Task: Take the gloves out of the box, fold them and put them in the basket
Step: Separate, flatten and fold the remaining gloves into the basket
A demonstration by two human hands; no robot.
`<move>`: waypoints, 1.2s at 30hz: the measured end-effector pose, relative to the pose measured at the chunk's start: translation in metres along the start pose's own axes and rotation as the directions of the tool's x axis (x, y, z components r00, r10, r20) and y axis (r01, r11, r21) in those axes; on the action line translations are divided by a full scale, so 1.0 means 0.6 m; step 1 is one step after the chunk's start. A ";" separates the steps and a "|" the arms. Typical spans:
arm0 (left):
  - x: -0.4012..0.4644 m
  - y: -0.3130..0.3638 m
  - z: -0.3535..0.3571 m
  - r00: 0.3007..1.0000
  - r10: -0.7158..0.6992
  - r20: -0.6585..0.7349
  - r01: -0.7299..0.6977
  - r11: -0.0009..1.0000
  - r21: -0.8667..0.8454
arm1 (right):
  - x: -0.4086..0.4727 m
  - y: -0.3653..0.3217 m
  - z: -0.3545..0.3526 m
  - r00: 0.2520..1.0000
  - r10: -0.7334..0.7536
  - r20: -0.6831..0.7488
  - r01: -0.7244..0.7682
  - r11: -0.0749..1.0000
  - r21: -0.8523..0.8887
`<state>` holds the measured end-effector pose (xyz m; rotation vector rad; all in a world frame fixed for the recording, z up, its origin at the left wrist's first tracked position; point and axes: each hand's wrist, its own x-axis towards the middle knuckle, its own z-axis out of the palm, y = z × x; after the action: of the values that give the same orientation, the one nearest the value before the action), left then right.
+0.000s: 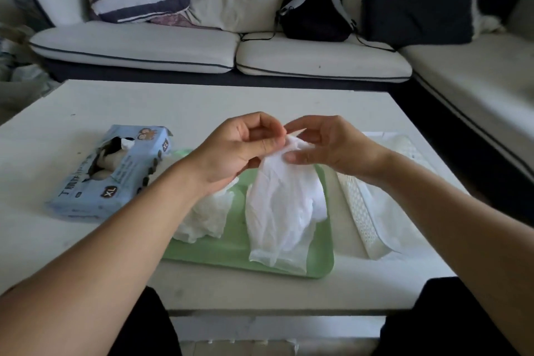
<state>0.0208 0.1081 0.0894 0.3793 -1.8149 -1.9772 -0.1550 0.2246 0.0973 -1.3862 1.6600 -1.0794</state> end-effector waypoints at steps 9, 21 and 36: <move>0.013 -0.018 -0.010 0.987 0.005 -0.158 0.007 0.997 0.075 | -0.018 -0.004 -0.005 0.986 0.121 0.114 -0.153 0.930 0.335; 0.009 -0.021 -0.002 0.997 -0.052 -0.048 0.065 0.947 0.315 | -0.008 0.003 -0.025 0.993 0.121 -0.006 -0.107 0.893 0.437; 0.010 -0.037 -0.013 0.973 -0.160 -0.166 0.217 0.880 0.423 | -0.009 0.020 0.002 0.931 0.358 0.068 -0.364 0.915 0.173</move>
<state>0.0163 0.0997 0.0670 0.8308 -2.2041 -1.5948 -0.1577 0.2309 0.0862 -0.9274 1.6632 -0.9565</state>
